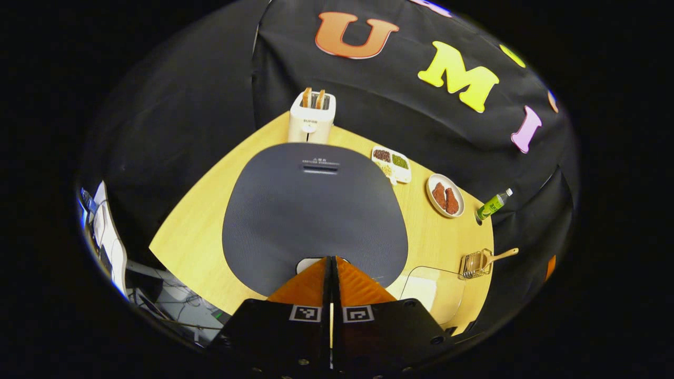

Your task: Close the left gripper, press the button to open the rice cooker; take a wooden spoon from the chopstick holder with the right hand, scoop a spoonful of rice and pour it into the rice cooker, then put the wooden spoon back into the chopstick holder.

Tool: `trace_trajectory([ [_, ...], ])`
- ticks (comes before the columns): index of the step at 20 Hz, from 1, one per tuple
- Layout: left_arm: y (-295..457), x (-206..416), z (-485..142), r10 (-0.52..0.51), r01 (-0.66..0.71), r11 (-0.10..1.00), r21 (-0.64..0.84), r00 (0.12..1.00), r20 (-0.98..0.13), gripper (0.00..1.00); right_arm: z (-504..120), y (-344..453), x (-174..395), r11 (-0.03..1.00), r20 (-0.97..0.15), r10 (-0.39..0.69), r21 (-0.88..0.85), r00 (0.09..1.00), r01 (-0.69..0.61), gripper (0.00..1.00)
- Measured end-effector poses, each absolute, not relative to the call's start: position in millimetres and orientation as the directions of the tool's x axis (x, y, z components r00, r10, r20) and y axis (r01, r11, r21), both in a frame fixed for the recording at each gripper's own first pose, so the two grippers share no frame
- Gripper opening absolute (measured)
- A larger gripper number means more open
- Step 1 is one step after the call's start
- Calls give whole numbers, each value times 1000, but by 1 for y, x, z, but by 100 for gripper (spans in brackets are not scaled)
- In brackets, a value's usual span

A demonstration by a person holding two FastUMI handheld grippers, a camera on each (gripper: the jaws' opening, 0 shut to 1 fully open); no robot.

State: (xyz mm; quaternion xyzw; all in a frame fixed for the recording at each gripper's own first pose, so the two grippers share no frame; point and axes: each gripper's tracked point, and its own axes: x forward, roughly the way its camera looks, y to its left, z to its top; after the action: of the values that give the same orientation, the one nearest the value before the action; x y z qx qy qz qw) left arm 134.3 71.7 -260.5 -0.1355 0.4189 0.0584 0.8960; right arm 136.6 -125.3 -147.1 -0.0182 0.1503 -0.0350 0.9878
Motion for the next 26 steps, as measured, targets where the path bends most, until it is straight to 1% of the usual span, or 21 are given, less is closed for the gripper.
trace_trajectory([
  [3, 73, 147, -226, 33, -189, 970, -154, 729, -684, 2, -142, -120, 134, 997, -290, -61, -57, 955, 47, 100],
  [4, 73, 151, -215, 45, -182, 973, -143, 754, -655, 7, -139, -119, 134, 997, -284, -57, -59, 957, 42, 100],
  [5, 72, 156, -204, 50, -171, 976, -135, 780, -624, 10, -136, -119, 133, 997, -275, -56, -60, 960, 41, 100],
  [6, 75, 159, -193, 63, -166, 979, -119, 801, -595, 18, -132, -119, 132, 997, -267, -56, -60, 962, 41, 100],
  [7, 77, 165, -184, 76, -160, 982, -101, 822, -565, 23, -130, -119, 130, 997, -261, -56, -58, 964, 42, 100],
  [8, 75, 171, -174, 78, -149, 984, -93, 844, -530, 24, -127, -120, 129, 997, -254, -59, -55, 965, 46, 100],
  [11, 72, 182, -147, 71, -130, 986, -100, 888, -455, 38, -123, -125, 126, 997, -243, -66, -44, 968, 57, 100],
  [12, 69, 184, -137, 67, -123, 987, -107, 904, -422, 47, -119, -127, 124, 997, -234, -69, -43, 970, 61, 100],
  [13, 67, 184, -124, 65, -112, 989, -101, 921, -383, 53, -116, -129, 122, 997, -224, -72, -41, 972, 64, 100],
  [14, 66, 182, -116, 70, -110, 990, -90, 930, -360, 68, -113, -130, 121, 997, -217, -73, -41, 973, 66, 100],
  [15, 64, 179, -108, 75, -107, 991, -78, 938, -337, 59, -112, -132, 120, 997, -210, -74, -39, 975, 67, 100],
  [17, 60, 172, -97, 81, -101, 994, -51, 952, -296, 100, -109, -133, 119, 997, -206, -72, -37, 976, 66, 100],
  [18, 59, 167, -90, 86, -101, 994, -39, 957, -275, 97, -107, -135, 118, 997, -200, -75, -39, 977, 68, 100],
  [22, 50, 143, -66, 94, -104, 994, -34, 974, -205, 97, -104, -142, 114, 996, -191, -79, -47, 978, 71, 100],
  [23, 47, 137, -60, 96, -106, 993, -42, 977, -188, 100, -105, -144, 113, 996, -191, -80, -51, 978, 71, 100],
  [24, 43, 132, -53, 94, -104, 993, -53, 981, -168, 97, -105, -146, 113, 996, -190, -81, -55, 978, 71, 100],
  [26, 38, 119, -45, 81, -89, 995, -53, 986, -149, 97, -109, -149, 115, 996, -186, -73, -63, 980, 63, 100],
])
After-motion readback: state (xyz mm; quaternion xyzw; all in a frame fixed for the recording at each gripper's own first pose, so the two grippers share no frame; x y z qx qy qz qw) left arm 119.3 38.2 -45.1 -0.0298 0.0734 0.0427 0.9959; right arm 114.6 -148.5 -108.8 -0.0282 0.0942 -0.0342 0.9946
